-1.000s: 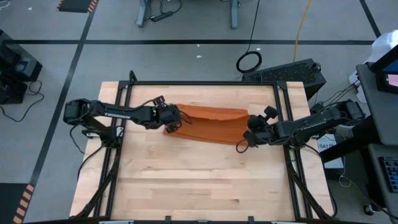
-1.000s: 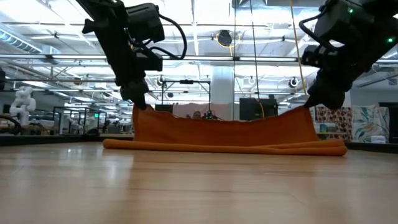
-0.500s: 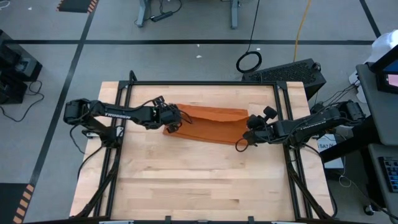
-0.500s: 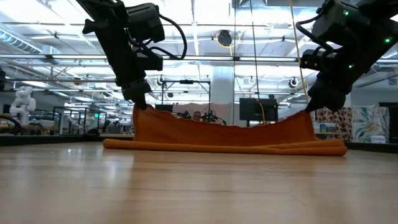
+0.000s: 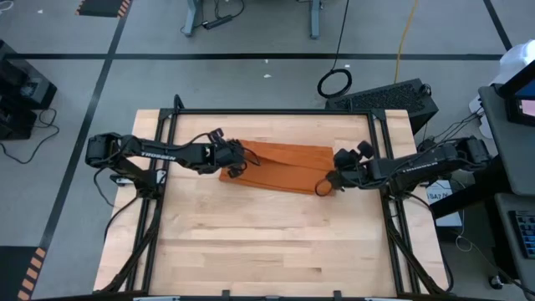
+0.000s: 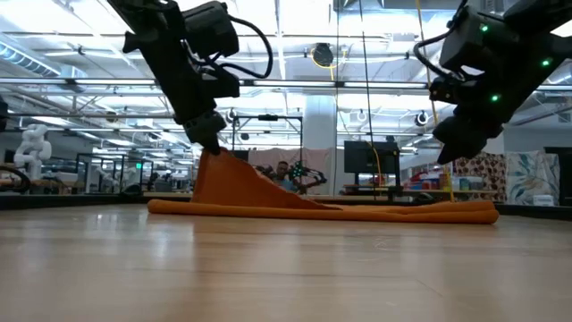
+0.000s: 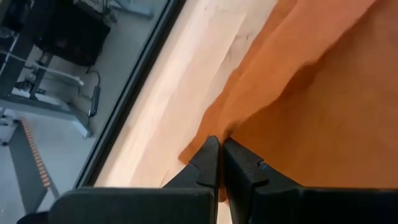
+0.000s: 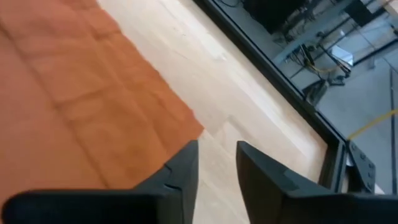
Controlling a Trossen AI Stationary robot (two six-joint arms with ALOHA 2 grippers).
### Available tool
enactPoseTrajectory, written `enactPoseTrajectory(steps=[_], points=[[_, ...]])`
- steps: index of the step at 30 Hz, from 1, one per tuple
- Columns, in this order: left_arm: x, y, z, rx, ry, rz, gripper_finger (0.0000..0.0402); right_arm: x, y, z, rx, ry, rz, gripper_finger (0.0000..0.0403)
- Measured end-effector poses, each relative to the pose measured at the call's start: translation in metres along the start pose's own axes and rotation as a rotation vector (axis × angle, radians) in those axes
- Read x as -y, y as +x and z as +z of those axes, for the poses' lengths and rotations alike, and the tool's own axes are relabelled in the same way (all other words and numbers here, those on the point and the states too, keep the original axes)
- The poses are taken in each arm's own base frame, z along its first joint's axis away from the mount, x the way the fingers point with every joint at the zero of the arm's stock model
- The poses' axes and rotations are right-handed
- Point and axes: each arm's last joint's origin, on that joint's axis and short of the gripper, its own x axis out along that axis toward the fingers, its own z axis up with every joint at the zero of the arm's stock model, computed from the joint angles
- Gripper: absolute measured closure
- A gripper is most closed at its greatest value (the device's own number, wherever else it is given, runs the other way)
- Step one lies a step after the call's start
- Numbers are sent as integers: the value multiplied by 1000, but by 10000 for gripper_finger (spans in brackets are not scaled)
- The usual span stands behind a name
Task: Roll towel
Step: Roll the brown towel
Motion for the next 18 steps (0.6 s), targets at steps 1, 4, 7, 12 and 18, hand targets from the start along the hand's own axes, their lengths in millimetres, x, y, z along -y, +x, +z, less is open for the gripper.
enactPoseTrajectory(steps=[1, 4, 7, 12, 18], points=[[0, 1, 0, 10, -3, 0, 386, 1, 1, 1, -2, 5, -5, 295], [-2, 3, 0, 12, -14, 5, 386, 2, 3, 1, -19, 12, 5, 283], [-4, 4, 0, 7, -22, 11, 386, -2, 1, 0, -47, 4, 66, 281], [-10, 8, 0, -5, -37, 24, 386, -8, -5, -4, -61, -30, 140, 286], [-14, 11, 0, -15, -50, 17, 357, -6, -2, -3, -93, -36, 157, 295]])
